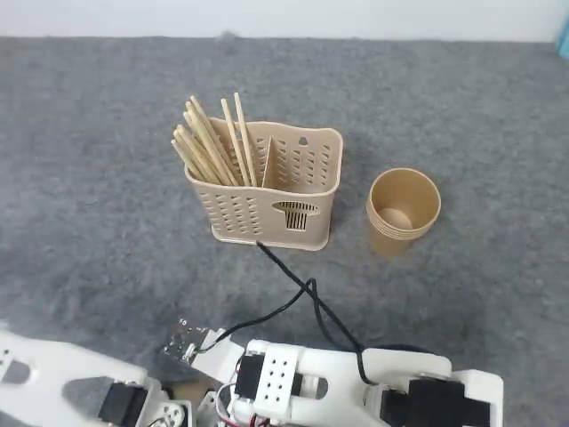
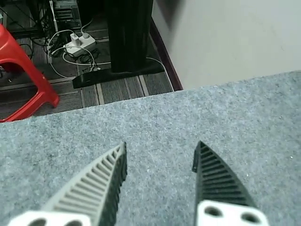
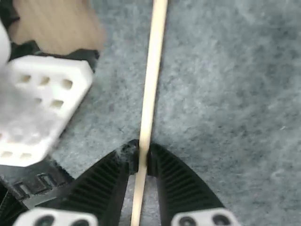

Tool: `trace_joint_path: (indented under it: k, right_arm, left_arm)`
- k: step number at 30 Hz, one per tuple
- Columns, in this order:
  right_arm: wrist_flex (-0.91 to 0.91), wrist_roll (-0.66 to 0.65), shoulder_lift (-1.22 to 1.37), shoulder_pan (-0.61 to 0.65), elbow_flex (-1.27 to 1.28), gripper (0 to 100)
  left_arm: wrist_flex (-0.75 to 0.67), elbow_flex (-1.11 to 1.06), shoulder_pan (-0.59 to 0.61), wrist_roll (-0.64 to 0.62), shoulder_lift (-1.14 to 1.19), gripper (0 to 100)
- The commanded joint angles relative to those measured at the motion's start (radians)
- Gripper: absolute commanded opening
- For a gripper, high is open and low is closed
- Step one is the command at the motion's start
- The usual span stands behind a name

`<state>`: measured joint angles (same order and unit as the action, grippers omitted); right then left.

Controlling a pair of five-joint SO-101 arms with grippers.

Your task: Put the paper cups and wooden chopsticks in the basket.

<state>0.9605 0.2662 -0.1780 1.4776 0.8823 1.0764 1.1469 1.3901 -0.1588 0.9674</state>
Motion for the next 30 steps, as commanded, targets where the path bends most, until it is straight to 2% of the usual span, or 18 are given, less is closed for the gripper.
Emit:
trace_joint_path:
  k: [1,6,11,13,18,23,27,30]
  right_arm:
    - [0.027,-0.023,-0.065,-0.001,-0.028,0.8]
    - [0.142,-0.025,-0.384,-0.039,-0.025,0.8]
    - [0.183,-0.083,-0.771,-0.171,-0.021,0.8]
    - [0.177,-0.103,-0.903,-0.220,-0.021,0.8]
    - [0.166,-0.118,-1.152,-0.245,-0.029,0.7]
    - [0.091,-0.115,-1.254,-0.278,-0.026,0.7]
    - [-0.130,-0.114,-1.290,-0.384,-0.021,0.7]
    - [-0.320,-0.123,-1.274,-0.418,0.003,0.7]
  left_arm:
    - [0.086,0.128,-0.005,-0.003,-0.006,22]
    - [0.256,0.280,-0.037,-0.003,-0.011,22]
    - [0.589,0.541,-0.143,-0.003,-0.002,22]
    - [0.674,0.530,-0.199,-0.003,-0.020,22]
    - [0.680,0.530,-0.284,-0.068,-0.035,22]
    - [0.681,0.526,-0.347,-0.094,-0.083,22]
    - [0.683,0.526,-0.404,-0.095,-0.126,22]
    - [0.683,0.527,-0.445,-0.095,-0.192,22]
